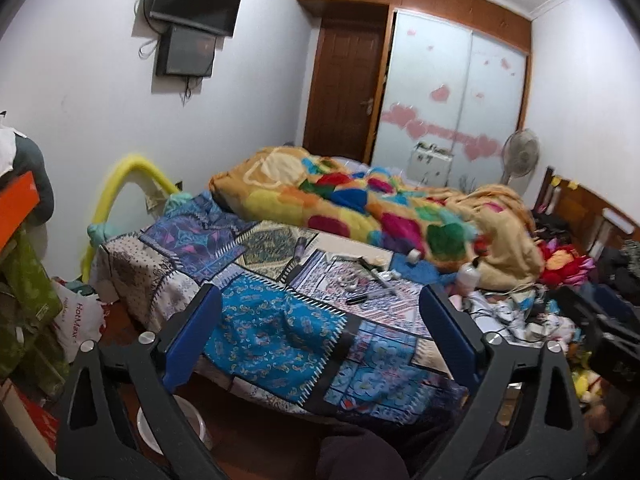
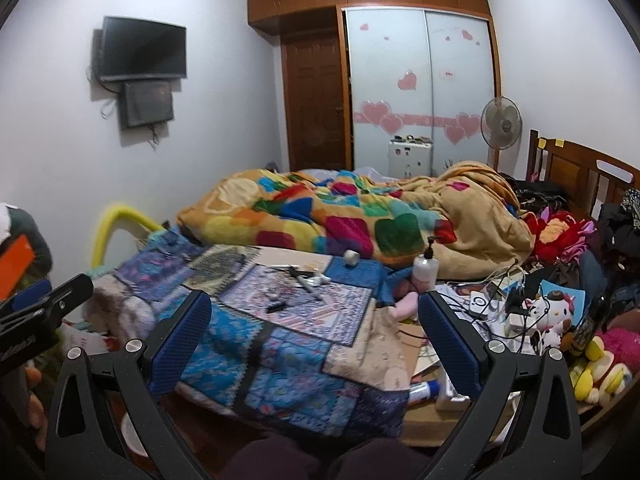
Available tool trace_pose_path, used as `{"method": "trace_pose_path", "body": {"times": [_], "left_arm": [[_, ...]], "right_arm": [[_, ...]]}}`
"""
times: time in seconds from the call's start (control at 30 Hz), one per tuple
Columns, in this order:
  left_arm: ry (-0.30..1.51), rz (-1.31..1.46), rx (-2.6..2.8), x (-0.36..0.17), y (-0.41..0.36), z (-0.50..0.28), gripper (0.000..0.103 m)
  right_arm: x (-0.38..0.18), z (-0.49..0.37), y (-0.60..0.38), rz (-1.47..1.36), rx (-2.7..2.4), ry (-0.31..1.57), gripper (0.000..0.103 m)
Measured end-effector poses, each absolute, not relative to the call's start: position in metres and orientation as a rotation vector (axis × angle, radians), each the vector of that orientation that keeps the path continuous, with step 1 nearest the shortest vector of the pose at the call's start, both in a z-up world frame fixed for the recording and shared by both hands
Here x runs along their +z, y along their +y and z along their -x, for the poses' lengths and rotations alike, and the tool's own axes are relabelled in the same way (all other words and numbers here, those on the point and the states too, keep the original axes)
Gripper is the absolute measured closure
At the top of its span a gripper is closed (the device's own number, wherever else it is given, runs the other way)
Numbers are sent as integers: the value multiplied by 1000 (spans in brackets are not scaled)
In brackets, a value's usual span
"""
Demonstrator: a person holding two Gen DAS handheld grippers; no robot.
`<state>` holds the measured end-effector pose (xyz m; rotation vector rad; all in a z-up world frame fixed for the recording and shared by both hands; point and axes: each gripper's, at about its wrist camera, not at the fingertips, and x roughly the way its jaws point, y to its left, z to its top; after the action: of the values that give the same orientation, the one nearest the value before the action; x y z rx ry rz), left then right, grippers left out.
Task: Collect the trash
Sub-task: 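Grasp the white earphone cable with the left gripper while the right gripper grasps the white tape roll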
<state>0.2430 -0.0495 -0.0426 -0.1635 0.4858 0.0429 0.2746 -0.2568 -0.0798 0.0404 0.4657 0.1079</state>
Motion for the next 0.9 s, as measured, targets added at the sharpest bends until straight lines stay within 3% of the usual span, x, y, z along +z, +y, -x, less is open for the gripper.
{"method": "trace_pose_path", "body": {"times": [0.63,0.9], "left_arm": [[783,157,-27,-167,-93,-468,7],[827,171,-68,-206,-103,-542,7]], "right_arm": [[-170,-471,-296,-43,258,750,0],[-215,-570,-315,-140,277,873,10]]}}
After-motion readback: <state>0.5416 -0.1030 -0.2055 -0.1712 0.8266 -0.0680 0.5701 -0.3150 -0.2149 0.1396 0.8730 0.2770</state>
